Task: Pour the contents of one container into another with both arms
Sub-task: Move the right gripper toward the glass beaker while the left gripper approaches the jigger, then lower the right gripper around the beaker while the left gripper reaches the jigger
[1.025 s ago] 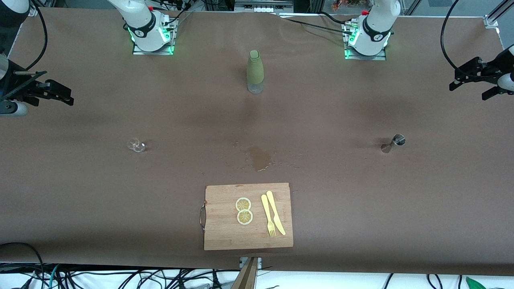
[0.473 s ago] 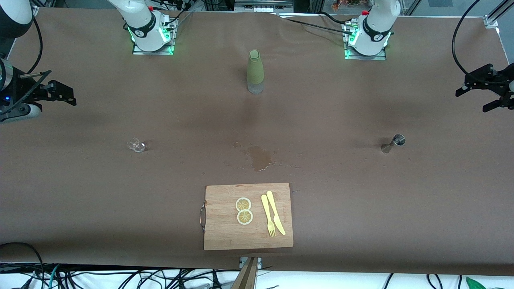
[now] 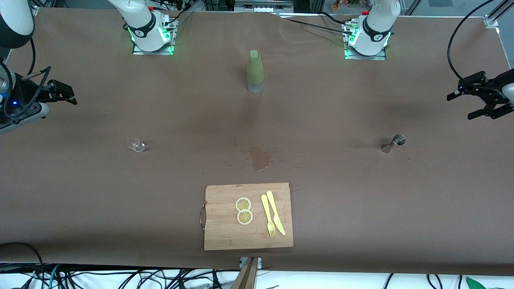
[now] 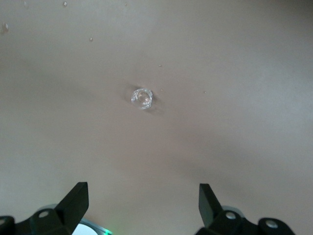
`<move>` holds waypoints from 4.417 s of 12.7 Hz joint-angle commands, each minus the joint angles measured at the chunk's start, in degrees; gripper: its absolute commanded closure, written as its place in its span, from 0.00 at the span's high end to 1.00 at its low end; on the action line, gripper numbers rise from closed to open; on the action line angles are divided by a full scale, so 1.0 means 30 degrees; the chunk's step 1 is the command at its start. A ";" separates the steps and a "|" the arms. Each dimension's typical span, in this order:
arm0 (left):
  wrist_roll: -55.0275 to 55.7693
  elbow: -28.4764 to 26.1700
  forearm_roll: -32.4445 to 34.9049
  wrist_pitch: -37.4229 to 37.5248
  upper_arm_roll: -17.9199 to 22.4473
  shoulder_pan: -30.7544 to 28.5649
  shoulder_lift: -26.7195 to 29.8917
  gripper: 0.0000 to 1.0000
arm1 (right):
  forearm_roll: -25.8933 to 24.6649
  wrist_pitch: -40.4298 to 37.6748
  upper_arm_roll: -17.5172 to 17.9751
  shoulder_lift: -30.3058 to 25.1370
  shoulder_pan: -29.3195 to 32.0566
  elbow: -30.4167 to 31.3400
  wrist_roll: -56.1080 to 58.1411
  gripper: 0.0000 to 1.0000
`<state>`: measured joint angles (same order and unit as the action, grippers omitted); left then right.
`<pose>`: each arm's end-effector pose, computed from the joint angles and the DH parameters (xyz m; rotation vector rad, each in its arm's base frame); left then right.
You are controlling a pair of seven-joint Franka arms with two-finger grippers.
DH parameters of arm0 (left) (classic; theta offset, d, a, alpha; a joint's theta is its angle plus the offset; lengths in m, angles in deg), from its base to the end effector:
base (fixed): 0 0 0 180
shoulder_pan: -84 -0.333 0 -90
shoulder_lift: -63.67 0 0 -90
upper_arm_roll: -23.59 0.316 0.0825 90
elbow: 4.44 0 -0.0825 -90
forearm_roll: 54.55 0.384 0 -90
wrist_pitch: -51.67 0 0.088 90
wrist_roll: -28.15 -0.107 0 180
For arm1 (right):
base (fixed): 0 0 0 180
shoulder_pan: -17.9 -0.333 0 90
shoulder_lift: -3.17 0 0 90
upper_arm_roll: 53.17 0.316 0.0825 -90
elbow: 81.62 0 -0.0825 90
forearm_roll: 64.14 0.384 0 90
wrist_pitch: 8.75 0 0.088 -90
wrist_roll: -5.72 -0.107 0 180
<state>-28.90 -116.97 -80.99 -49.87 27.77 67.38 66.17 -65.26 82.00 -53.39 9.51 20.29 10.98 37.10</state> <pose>0.5110 0.1531 0.4881 2.6074 -0.6726 0.2300 0.5802 -0.0284 0.5414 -3.0128 -0.7754 0.2221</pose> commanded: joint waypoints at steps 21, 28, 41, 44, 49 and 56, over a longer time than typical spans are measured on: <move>-2.7153 -0.0138 -1.3657 0.0533 0.3764 0.0238 -1.1202 1.00 | 0.7782 0.0101 0.0044 0.5121 0.5731 -0.0077 1.5200 1.00; -2.9527 0.0652 -1.4944 0.1733 0.3969 0.0354 -1.3048 1.00 | 1.1033 0.0101 0.0044 0.7581 0.6992 -0.0106 1.8598 1.00; -3.2928 0.0830 -1.6412 0.2203 0.3881 0.1497 -1.5100 1.00 | 1.6162 0.1447 0.0044 1.2209 0.7404 -0.0194 2.7414 1.00; -3.3279 0.0801 -1.6441 0.2642 0.3793 0.1673 -1.5366 0.99 | 1.7362 0.1771 0.0044 1.3147 0.7374 -0.0194 2.9550 1.00; -3.3309 0.0830 -1.6470 0.2994 0.3793 0.1732 -1.5366 0.48 | 1.8243 0.1771 0.0191 1.3853 0.7228 -0.0223 3.2485 1.00; -3.3163 0.0947 -1.6763 0.2965 0.3793 0.1849 -1.5337 0.00 | 1.8391 0.1713 0.0279 1.4440 0.7052 -0.0575 3.3191 1.00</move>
<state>-126.37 -114.87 -129.09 -42.04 38.50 72.35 20.81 -11.05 87.44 -52.93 52.11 41.30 10.50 135.87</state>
